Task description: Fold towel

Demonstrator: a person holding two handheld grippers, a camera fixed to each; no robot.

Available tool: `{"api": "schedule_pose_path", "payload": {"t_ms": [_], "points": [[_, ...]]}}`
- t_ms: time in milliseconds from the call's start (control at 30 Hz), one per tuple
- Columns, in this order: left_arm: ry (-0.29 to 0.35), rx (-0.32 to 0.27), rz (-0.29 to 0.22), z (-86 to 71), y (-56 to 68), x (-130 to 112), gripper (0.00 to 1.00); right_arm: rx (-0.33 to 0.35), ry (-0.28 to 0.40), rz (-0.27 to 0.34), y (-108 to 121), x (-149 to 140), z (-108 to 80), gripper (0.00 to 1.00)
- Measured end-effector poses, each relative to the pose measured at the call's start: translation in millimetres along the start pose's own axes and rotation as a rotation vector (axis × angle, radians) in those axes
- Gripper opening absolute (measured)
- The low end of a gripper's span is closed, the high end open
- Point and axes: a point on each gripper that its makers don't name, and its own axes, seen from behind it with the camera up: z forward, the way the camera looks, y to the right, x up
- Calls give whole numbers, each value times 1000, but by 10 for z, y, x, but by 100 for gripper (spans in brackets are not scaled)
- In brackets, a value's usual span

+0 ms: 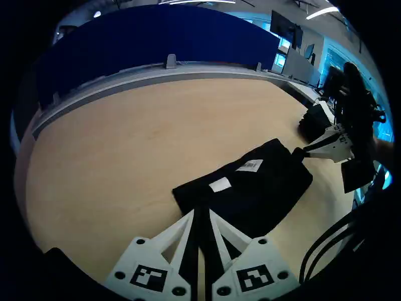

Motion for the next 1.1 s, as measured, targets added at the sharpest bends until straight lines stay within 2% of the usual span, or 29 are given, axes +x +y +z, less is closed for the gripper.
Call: {"api": "schedule_pose_path", "payload": {"t_ms": [433, 533, 700, 767, 933, 1033, 1100], "points": [[2, 36, 37, 127, -115, 35, 14, -45, 3, 1, 95, 40, 103, 19], [2, 46, 49, 141, -142, 37, 19, -62, 7, -2, 136, 55, 120, 22], [7, 67, 56, 149, -205, 66, 31, -85, 20, -6, 193, 106, 127, 32], [12, 77, 53, 138, -232, 88, 39, -93, 26, -9, 210, 128, 124, 38], [17, 85, 42, 83, -255, 106, 69, -116, 47, -11, 261, 185, 108, 58], [19, 81, 35, 43, -244, 100, 91, -122, 62, -5, 278, 213, 88, 81], [22, 79, 32, 22, -237, 93, 93, -122, 70, 2, 283, 222, 75, 97]]}}
